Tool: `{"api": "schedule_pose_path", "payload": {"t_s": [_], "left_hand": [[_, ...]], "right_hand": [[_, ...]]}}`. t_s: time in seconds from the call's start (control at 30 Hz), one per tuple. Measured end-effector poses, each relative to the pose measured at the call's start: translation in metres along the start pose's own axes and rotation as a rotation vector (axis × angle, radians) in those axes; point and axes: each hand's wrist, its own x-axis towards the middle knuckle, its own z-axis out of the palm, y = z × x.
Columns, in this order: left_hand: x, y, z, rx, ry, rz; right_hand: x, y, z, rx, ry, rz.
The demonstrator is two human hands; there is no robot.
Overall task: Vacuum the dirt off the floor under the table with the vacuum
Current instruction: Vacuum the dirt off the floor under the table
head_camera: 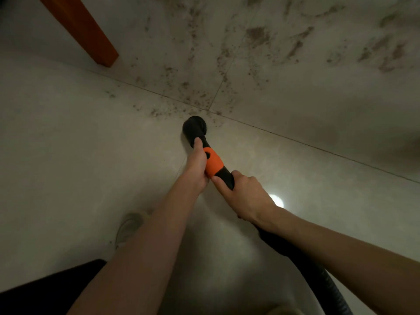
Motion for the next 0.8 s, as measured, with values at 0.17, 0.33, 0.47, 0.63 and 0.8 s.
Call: {"api": "schedule_pose_path", "payload": {"t_s": [0.17, 0.33, 0.47, 0.63, 0.8], "left_hand": [[-0.009, -0.015, -0.018, -0.069, 0.026, 0.009], [-0.026, -0.025, -0.036, -0.101, 0.055, 0.013], [-0.032, -0.036, -0.057, -0.133, 0.153, 0.057], [-0.034, -0.056, -0.090, -0.174, 0.239, 0.105], [-0.035, -0.063, -0.105, -0.063, 0.319, 0.091]], "right_hand": [[-0.014, -0.003, 0.005, -0.134, -0.076, -0.047], [-0.030, -0.004, 0.019, -0.168, -0.101, -0.068], [-0.037, -0.012, 0.032, -0.211, -0.117, -0.134], [-0.052, -0.023, 0.047, -0.238, -0.201, -0.169], [-0.061, -0.031, 0.060, -0.171, -0.262, -0.135]]}}
